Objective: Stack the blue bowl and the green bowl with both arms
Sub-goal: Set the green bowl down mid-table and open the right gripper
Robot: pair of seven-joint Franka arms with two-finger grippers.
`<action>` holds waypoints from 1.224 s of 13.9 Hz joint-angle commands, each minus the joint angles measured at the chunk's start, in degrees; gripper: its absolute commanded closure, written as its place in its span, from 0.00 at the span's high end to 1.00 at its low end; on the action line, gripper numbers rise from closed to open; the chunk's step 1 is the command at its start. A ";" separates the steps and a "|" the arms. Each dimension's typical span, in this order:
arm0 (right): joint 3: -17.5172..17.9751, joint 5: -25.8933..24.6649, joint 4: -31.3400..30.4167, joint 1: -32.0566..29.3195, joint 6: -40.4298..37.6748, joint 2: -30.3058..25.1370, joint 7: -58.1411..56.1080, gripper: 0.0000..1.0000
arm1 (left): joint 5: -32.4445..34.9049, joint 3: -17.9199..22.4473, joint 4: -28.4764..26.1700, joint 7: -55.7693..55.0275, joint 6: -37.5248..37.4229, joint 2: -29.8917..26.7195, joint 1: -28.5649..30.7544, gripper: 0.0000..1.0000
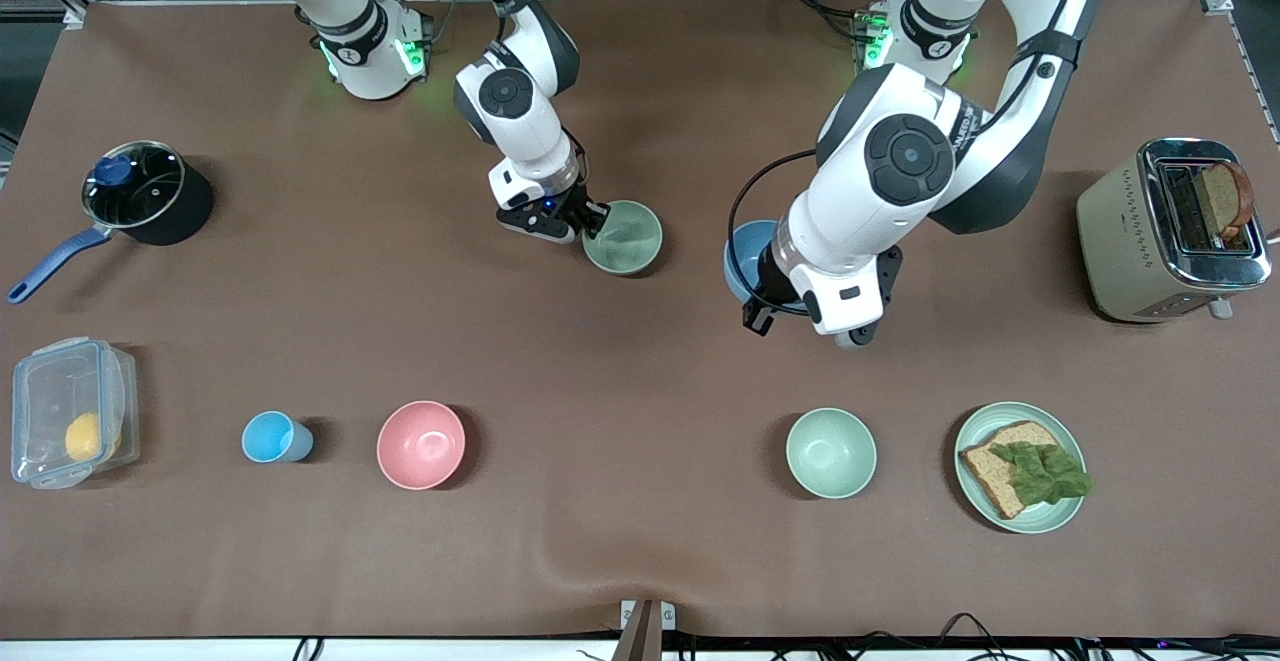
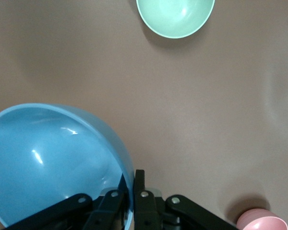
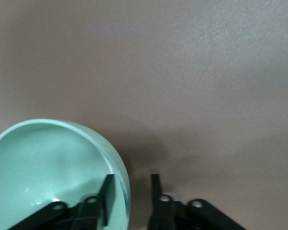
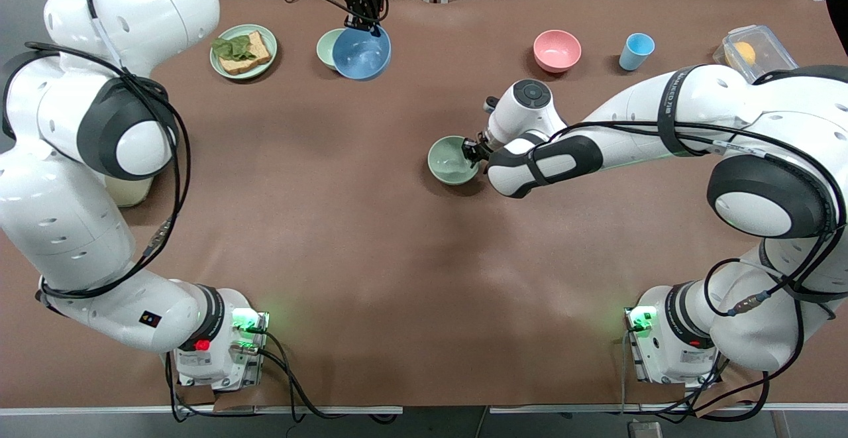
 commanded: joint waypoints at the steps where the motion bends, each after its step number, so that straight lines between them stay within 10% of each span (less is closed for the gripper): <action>1: -0.57 0.51 4.09 -0.64 -7.12 0.38 1.00 1.00 | 1.06 0.00 0.18 -1.37 0.23 0.04 -0.30 0.00; 9: -0.40 2.69 14.30 -10.75 -28.96 0.55 5.72 1.00 | 1.14 0.00 0.18 -1.37 0.31 0.65 -0.65 0.00; 17: -0.40 30.71 14.21 -14.54 -27.13 6.08 5.92 1.00 | 1.14 0.34 0.27 -1.45 3.38 3.72 -3.53 0.00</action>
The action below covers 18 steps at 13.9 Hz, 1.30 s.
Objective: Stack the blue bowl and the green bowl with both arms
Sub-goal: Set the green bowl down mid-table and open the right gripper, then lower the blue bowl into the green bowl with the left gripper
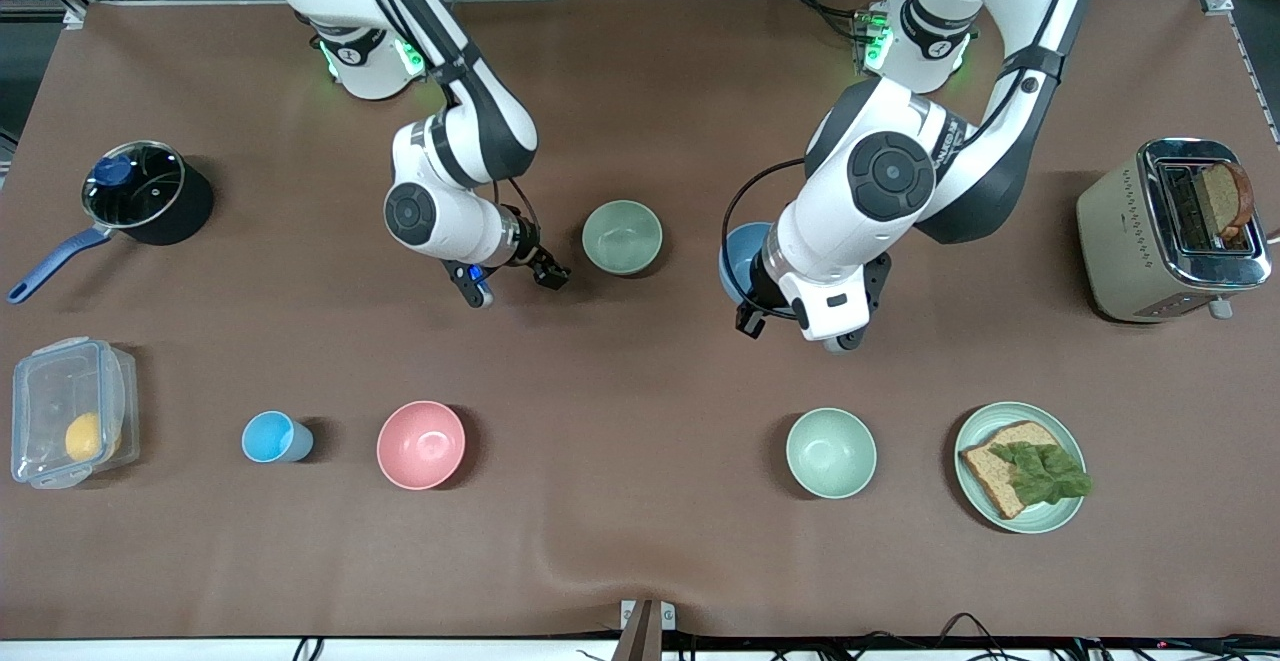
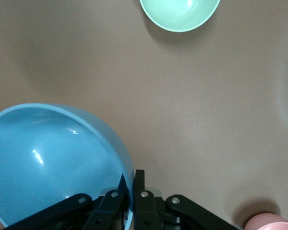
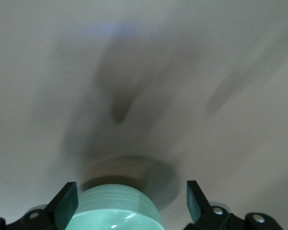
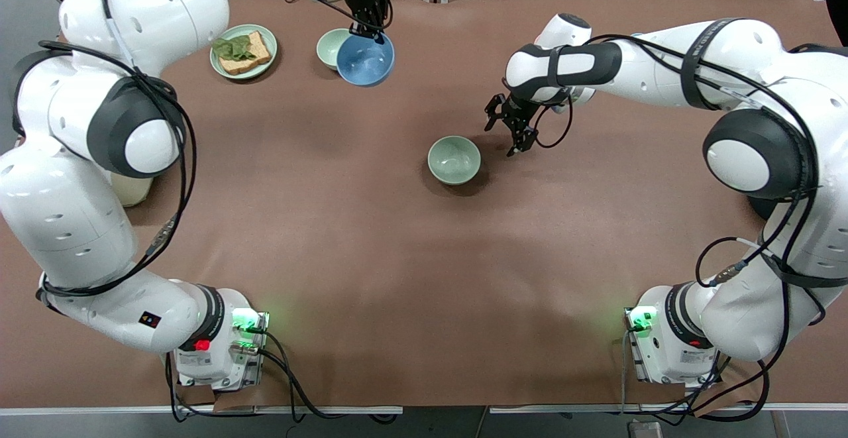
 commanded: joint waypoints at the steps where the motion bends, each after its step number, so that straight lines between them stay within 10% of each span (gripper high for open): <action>1: 0.71 8.47 0.63 -0.72 1.78 2.82 -0.70 1.00 | 1.14 0.56 0.33 -2.15 2.23 1.90 -3.96 0.00; 5: 0.71 16.84 0.10 -0.81 1.88 4.06 -7.57 1.00 | 0.79 0.12 0.33 -11.36 6.79 4.10 -7.65 0.00; 18: 0.89 21.60 0.10 1.74 6.97 6.08 -7.66 1.00 | 1.76 0.65 0.15 -27.29 14.53 12.45 -17.41 0.00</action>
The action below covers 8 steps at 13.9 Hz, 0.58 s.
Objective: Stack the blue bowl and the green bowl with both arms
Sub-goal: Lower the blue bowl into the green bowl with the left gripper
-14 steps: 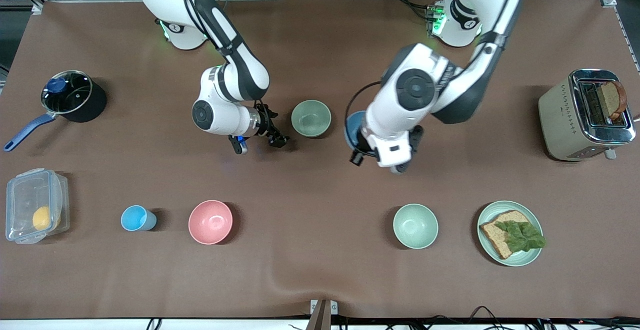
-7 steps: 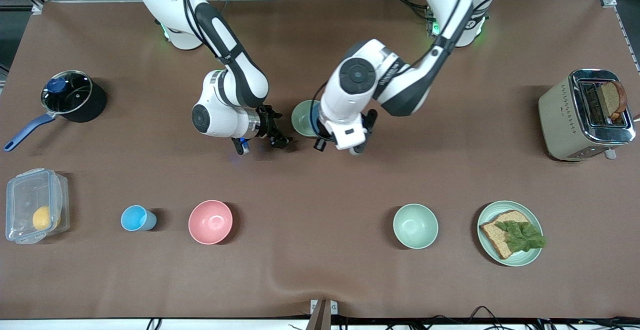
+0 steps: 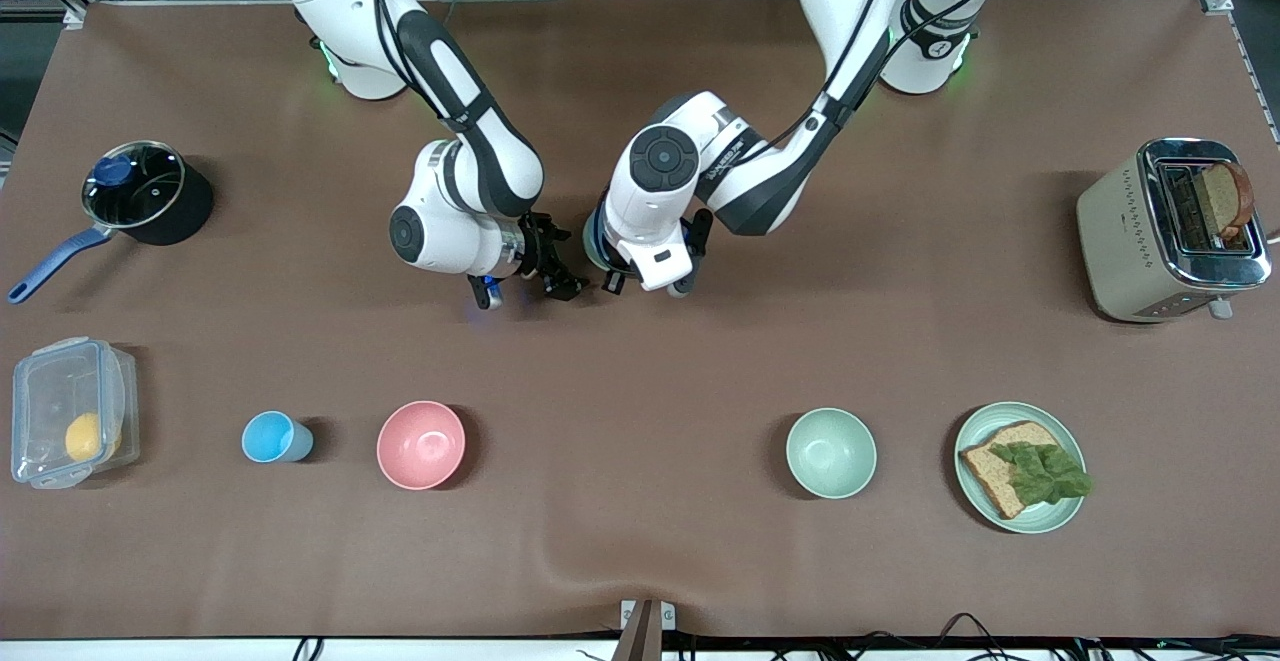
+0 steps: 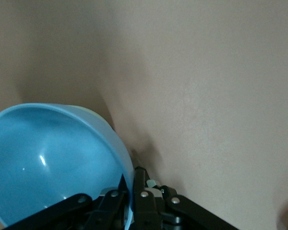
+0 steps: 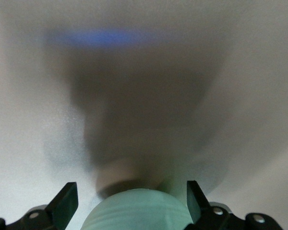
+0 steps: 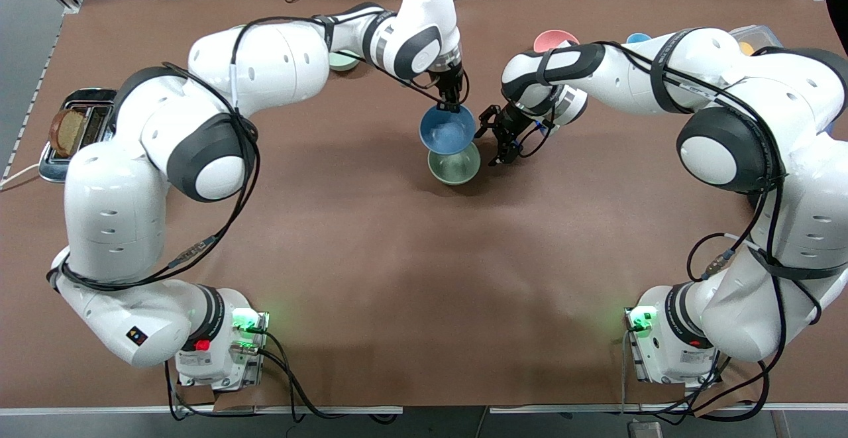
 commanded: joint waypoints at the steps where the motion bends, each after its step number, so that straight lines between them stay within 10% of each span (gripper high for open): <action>1: 0.18 2.21 0.06 0.96 2.28 0.75 -1.22 1.00 | 1.67 0.51 0.12 -2.89 1.26 0.73 -1.25 0.00; 8: 0.18 2.30 0.06 1.49 2.38 1.01 -1.30 1.00 | 1.67 0.51 -0.14 -3.94 2.23 2.04 -2.13 0.00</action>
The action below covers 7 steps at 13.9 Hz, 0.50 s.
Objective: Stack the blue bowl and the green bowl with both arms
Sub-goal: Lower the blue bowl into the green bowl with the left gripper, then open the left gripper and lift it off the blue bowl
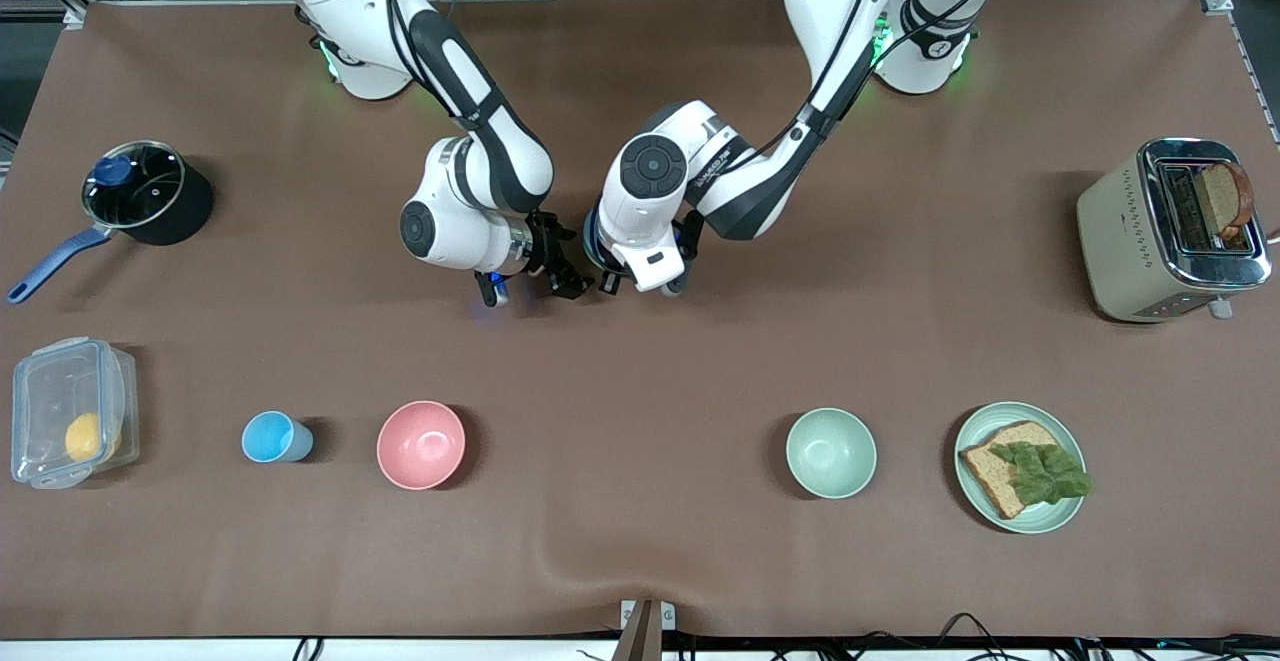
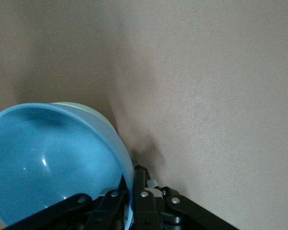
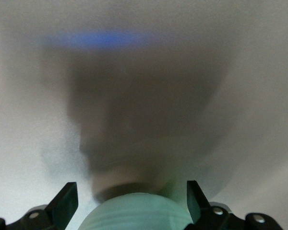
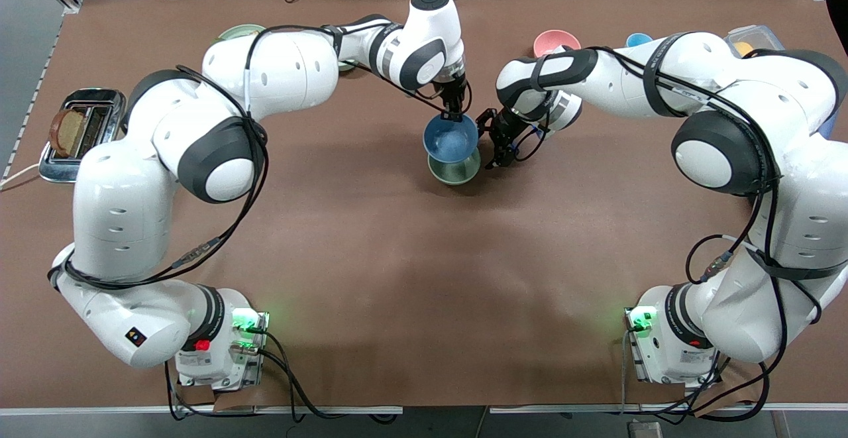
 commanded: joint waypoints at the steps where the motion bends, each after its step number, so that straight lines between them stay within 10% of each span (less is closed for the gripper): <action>1: 0.09 1.83 0.07 0.51 0.86 0.25 -1.30 1.00 | 1.75 0.43 -0.13 -3.17 0.89 0.54 -1.54 0.00; 7: 0.09 1.74 0.07 0.68 0.86 0.34 -1.30 1.00 | 4.91 0.51 -0.13 -5.89 1.77 2.39 -2.42 0.00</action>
